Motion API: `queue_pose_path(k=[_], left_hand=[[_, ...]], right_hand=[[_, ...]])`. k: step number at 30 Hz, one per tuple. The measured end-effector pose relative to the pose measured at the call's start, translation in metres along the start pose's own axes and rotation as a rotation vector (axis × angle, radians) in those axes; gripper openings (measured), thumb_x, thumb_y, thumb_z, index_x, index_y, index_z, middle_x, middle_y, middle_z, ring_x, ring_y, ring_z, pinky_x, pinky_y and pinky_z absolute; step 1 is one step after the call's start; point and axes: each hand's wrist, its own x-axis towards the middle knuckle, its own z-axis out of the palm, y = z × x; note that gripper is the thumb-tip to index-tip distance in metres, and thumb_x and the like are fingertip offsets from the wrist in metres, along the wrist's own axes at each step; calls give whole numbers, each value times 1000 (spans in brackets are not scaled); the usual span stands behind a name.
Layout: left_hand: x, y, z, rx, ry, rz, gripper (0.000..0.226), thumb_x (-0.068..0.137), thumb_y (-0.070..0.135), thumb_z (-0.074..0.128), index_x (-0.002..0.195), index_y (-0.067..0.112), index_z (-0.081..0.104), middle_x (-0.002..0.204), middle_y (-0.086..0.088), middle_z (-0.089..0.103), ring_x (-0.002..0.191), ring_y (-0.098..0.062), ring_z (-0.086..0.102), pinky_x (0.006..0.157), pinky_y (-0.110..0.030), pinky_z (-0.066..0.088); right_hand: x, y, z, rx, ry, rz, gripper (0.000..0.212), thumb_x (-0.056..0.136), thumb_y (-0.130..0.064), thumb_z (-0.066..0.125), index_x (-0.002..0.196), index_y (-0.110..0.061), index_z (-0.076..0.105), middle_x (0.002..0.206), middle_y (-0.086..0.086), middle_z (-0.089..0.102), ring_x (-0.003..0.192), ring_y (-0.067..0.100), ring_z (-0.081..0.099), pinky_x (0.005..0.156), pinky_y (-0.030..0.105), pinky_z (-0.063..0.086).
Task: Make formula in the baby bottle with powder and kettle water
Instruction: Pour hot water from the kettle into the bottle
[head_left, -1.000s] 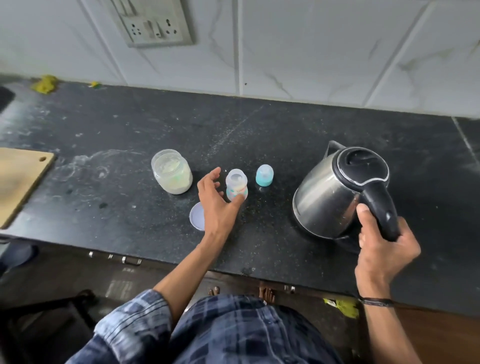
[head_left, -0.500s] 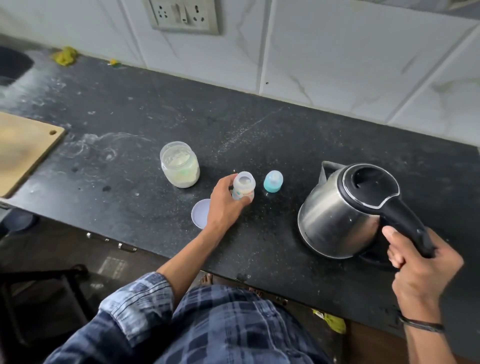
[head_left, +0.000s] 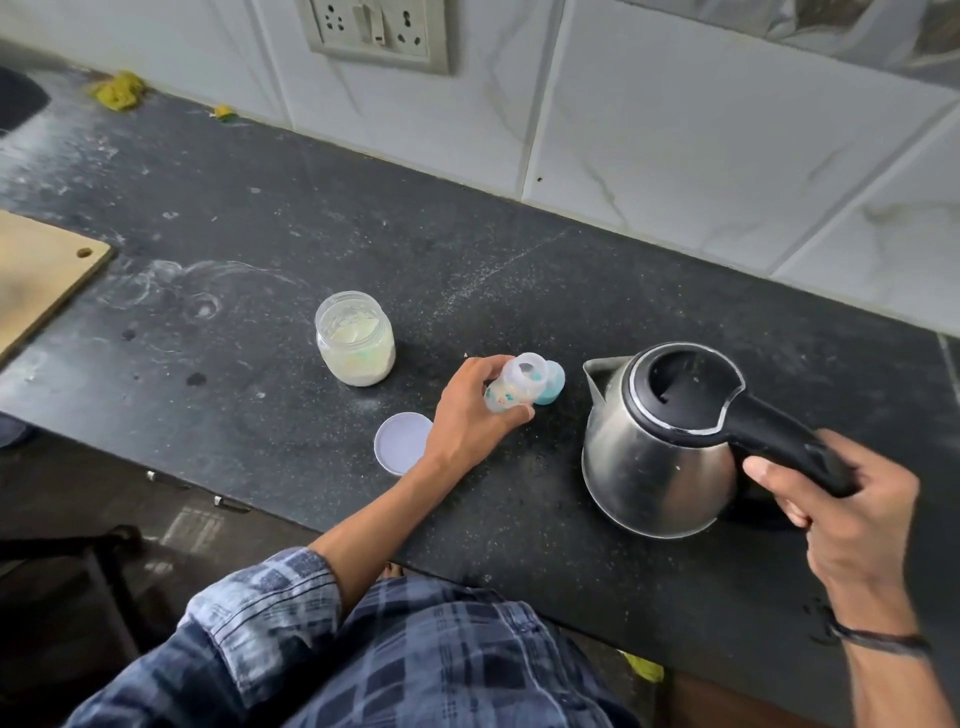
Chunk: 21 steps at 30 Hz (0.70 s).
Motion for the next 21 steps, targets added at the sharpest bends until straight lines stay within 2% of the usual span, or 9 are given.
queue_pose_path(k=[4, 8, 12, 17, 21], left_hand=[[3, 4, 1, -10, 15, 6, 54, 73, 26, 84, 123, 30, 64, 119, 15, 60, 111, -3, 57, 100, -33, 49], [3, 8, -1, -31, 30, 5, 53, 73, 23, 84, 121, 31, 64, 118, 16, 60, 110, -1, 57, 99, -29, 48], [0, 9, -1, -17, 18, 4, 54, 73, 25, 85, 122, 30, 64, 118, 16, 60, 109, -1, 57, 97, -28, 48], [-2, 13, 1, -10, -5, 11, 52, 74, 24, 85, 121, 30, 63, 118, 14, 61, 108, -2, 57, 95, -21, 43], [-3, 12, 4, 0, -18, 23, 56, 73, 28, 86, 123, 31, 63, 115, 15, 60, 108, -4, 58, 97, -33, 51]], right_hand=[[11, -9, 3, -28, -61, -2, 36, 68, -10, 81, 54, -18, 49, 48, 4, 33, 43, 18, 30, 42, 32, 22], [19, -14, 4, -27, -102, 9, 33, 69, -10, 80, 56, -14, 50, 47, -5, 36, 42, 15, 30, 41, 25, 25], [23, -18, 4, -41, -145, 9, 38, 68, -7, 87, 57, -16, 52, 47, -7, 38, 41, 15, 32, 41, 24, 27], [27, -22, 6, -50, -156, 2, 30, 71, -7, 79, 57, -17, 54, 48, -5, 39, 42, 16, 33, 41, 24, 27], [31, -25, 7, -48, -170, 11, 27, 71, -7, 78, 57, -18, 57, 49, -7, 40, 43, 16, 33, 40, 24, 27]])
